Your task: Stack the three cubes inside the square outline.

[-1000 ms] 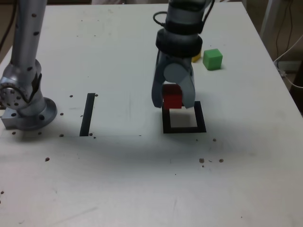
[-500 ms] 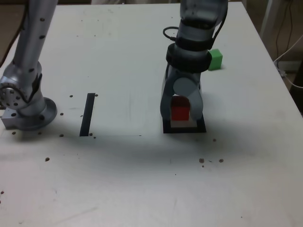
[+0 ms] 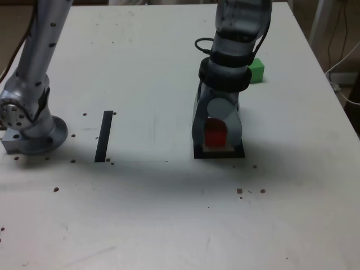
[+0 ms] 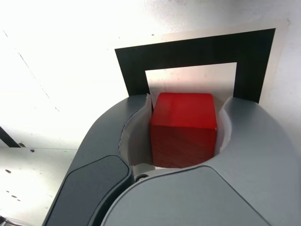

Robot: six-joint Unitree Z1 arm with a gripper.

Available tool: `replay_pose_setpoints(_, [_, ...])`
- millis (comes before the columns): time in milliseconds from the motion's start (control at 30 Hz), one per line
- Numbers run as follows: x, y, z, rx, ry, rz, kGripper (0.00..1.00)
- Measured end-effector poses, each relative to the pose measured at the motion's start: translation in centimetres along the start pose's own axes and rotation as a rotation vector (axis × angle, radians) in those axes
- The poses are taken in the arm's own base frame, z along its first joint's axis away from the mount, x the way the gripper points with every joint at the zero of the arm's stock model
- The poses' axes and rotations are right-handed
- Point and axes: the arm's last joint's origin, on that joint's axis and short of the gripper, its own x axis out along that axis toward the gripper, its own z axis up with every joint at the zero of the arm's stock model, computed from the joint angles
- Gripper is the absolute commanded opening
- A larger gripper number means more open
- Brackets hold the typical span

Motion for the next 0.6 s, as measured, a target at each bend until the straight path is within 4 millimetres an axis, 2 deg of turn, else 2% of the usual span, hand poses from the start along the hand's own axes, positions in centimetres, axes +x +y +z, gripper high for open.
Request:
replay_pose_setpoints(100, [0.1, 0.1, 0.0, -0.002, 0.002, -0.001, 0.99])
replay_pose_setpoints(300, [-0.1, 0.1, -0.3, -0.003, -0.005, 0.007, 0.99])
replay_pose_setpoints(500, [-2.2, 0.9, -2.0, -0.047, -0.025, 0.065, 0.99])
replay_pose_setpoints(600, [-4.0, 2.4, -3.5, -0.111, -0.039, 0.113, 1.00])
